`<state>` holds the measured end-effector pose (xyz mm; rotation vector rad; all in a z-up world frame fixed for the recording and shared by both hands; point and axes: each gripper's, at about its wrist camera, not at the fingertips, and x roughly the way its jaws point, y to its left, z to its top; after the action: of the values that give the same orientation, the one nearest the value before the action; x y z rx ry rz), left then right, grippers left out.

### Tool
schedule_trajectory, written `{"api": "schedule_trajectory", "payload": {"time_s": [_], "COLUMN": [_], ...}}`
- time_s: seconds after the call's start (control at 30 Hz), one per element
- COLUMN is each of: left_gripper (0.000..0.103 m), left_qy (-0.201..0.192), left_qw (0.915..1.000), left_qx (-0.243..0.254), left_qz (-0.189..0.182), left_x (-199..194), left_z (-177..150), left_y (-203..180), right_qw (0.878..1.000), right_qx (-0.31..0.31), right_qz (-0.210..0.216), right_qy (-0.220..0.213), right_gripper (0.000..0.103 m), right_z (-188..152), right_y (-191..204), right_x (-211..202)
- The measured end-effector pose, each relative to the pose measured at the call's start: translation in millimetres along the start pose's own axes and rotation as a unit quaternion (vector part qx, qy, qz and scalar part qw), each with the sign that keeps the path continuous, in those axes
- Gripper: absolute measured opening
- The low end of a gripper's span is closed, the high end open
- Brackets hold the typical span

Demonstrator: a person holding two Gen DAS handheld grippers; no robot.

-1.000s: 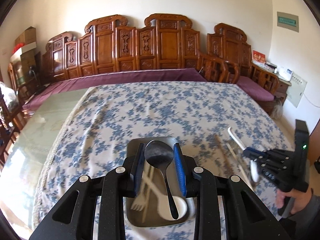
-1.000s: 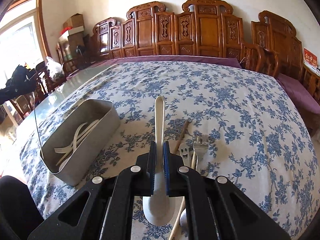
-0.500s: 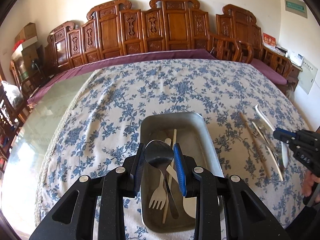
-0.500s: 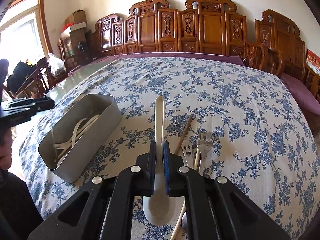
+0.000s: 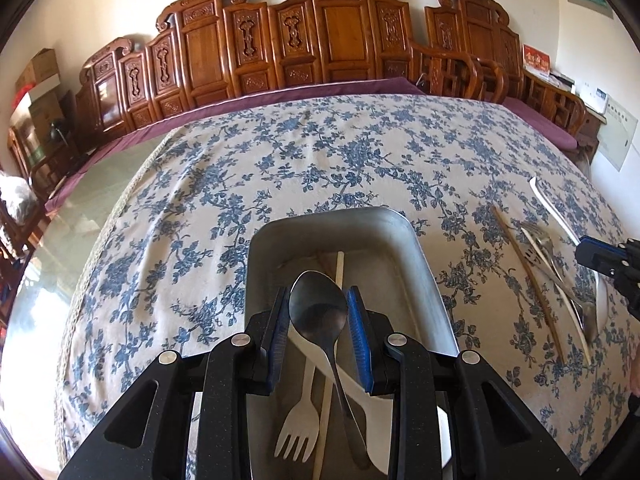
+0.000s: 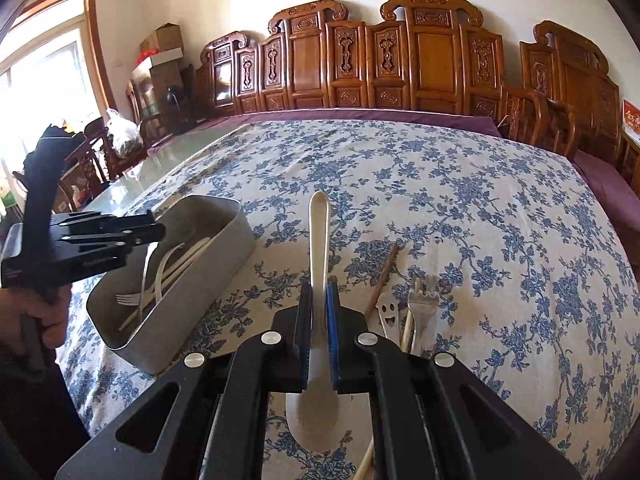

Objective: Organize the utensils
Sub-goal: 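Lower the metal spoon into the grey tray and open the left gripper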

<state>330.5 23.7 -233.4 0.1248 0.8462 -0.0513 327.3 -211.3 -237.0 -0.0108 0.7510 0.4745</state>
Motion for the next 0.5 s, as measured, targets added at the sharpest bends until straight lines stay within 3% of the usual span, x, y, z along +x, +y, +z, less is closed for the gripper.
{"api": "schedule_trajectory", "payload": {"time_s": [0.5], "left_gripper": [0.030], "left_qy": [0.004], "left_qw": [1.0000], "left_qx": [0.005], "left_qz": [0.004], "left_x": [11], "left_z": [0], "left_y": [-2], "right_qw": [1.000], "right_qx": [-0.007], "right_qz": [0.001], "right_qy": [0.009], "right_gripper": [0.009], "right_z": [-2], "right_y": [8], "right_x": [8]}}
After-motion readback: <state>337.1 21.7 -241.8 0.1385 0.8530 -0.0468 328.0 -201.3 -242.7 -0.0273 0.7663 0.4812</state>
